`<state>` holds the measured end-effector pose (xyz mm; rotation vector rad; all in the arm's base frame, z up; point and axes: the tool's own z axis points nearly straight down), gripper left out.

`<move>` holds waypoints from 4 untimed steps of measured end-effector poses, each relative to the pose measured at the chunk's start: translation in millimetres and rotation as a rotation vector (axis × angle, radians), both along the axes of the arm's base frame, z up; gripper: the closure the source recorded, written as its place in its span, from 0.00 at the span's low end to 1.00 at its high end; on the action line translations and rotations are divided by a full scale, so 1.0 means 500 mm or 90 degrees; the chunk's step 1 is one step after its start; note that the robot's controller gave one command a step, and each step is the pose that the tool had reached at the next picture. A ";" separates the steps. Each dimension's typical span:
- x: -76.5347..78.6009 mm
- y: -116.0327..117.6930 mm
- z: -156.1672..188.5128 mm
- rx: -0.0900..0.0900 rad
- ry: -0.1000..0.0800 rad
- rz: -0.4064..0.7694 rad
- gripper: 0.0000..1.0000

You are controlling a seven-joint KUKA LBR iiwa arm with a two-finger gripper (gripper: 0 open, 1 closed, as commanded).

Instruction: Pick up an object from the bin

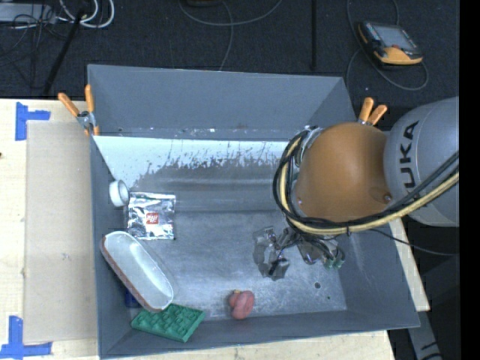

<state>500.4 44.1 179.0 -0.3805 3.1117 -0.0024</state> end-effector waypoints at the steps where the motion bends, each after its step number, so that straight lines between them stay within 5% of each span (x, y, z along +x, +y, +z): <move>1: -0.058 0.072 -0.045 0.001 0.008 -0.061 1.00; 2: -0.057 0.069 -0.044 0.001 0.006 -0.064 0.00; 3: -0.046 0.061 -0.220 0.003 -0.004 -0.058 0.00; 4: -0.054 0.061 -0.219 0.001 0.005 -0.059 1.00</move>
Offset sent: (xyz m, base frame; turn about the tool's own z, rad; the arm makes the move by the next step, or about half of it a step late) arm -0.0280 0.0342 -0.0209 0.0974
